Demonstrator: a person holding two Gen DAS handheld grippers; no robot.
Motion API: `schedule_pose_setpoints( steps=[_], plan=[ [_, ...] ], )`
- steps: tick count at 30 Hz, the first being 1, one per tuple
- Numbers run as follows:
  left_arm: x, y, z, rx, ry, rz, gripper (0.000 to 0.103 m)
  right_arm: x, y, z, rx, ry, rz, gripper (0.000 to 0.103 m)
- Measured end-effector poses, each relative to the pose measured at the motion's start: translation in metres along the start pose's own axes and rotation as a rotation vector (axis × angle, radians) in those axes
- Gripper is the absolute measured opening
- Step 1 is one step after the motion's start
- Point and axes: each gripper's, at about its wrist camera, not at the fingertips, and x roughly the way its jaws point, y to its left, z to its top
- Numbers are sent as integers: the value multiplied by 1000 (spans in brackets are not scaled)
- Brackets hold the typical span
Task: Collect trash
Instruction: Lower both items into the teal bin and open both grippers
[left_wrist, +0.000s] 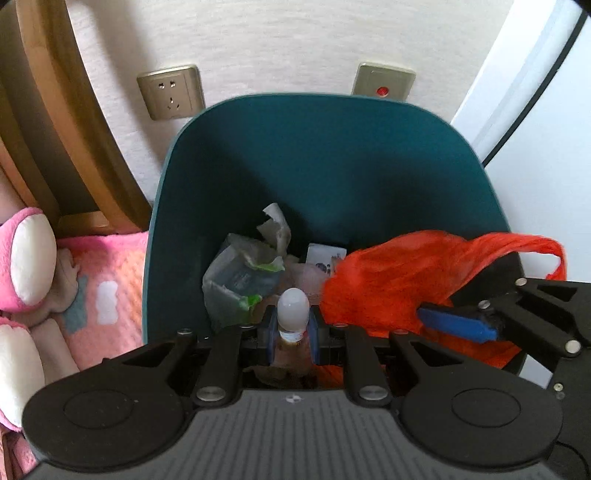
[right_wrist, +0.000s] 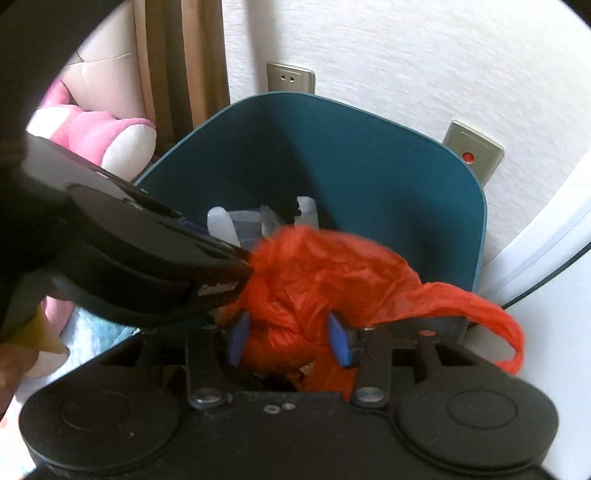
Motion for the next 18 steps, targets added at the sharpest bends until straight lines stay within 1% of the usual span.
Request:
schedule_pose_setpoints(
  steps=[4,6,7,8,9,11,12,16,18],
  plan=[
    [2,2,-1,-16,25,-22,20,-3,2,1,-17,-5,5,49],
    [-1,4,-2,-30,21,-47,30,-6,4,0,-32,-12,-1,52],
    [-4,5,-2,-33,12,-55,32,-8,5,0,-37,-16,-3,52],
    [-7,5,-3,-34,3,-61,37,-11,6,-1,-39,-21,-3,53],
    [-11,5,-3,-34,-5,-70,48,-13,6,-2,-37,-27,-3,54],
    [-20,4,-4,-35,-29,-83,60,-21,8,-2,-21,-44,-6,55],
    [-27,4,-5,-29,-48,-84,62,-26,5,-3,-12,-53,-4,55],
    [-49,1,-10,5,-92,-85,62,-47,4,-6,14,-91,6,58],
    [-62,2,-13,21,-115,-88,64,-59,5,-8,28,-111,14,59]
  ],
)
